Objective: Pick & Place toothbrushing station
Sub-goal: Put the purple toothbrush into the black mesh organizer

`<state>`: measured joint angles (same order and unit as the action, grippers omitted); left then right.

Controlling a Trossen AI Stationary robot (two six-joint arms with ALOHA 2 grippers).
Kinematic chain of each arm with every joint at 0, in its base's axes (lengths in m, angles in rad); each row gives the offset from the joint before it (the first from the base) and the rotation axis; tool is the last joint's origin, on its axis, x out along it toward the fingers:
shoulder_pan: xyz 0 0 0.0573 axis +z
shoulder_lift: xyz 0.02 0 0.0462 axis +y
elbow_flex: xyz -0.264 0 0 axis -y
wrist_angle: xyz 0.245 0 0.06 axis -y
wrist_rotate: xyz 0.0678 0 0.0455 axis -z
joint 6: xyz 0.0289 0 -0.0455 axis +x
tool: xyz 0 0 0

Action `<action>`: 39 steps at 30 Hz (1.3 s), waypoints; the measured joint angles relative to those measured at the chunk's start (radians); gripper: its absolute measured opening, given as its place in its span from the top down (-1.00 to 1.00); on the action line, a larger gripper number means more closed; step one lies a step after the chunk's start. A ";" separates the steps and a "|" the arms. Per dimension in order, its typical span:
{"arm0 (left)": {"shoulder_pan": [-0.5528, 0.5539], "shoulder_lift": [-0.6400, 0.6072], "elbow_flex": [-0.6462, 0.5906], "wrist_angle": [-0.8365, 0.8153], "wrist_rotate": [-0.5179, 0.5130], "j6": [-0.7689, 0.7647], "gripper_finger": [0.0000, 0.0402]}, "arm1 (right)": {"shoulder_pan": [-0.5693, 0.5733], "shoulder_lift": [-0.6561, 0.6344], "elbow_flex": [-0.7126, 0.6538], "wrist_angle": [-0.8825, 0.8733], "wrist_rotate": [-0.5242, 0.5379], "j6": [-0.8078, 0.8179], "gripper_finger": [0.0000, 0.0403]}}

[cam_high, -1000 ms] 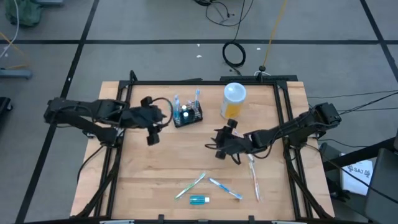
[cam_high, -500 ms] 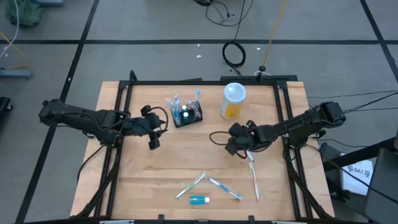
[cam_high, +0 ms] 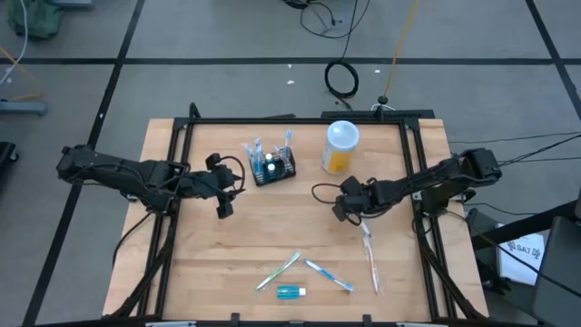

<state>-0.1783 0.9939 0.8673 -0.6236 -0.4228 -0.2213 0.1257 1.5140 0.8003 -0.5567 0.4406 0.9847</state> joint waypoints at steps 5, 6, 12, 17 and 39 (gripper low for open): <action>0.000 0.000 0.000 0.000 -0.001 0.001 0.14 | -0.041 0.002 -0.108 0.190 0.001 -0.002 0.15; 0.000 0.000 0.000 0.000 -0.001 0.001 0.14 | -0.046 0.000 -0.124 0.221 0.000 -0.002 0.16; 0.000 0.000 0.000 0.000 -0.001 0.001 0.14 | -0.053 -0.006 -0.186 0.272 0.009 -0.002 0.42; 0.000 0.000 0.000 -0.001 -0.002 0.006 0.14 | -0.049 -0.005 -0.192 0.327 0.014 -0.015 0.76; 0.013 0.001 0.000 0.040 -0.024 0.048 0.14 | -0.099 -0.032 -0.113 1.922 -0.052 -1.123 0.81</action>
<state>-0.1651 0.9947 0.8677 -0.5837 -0.4469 -0.1733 0.0270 1.4818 0.6878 1.3654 0.3883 -0.1384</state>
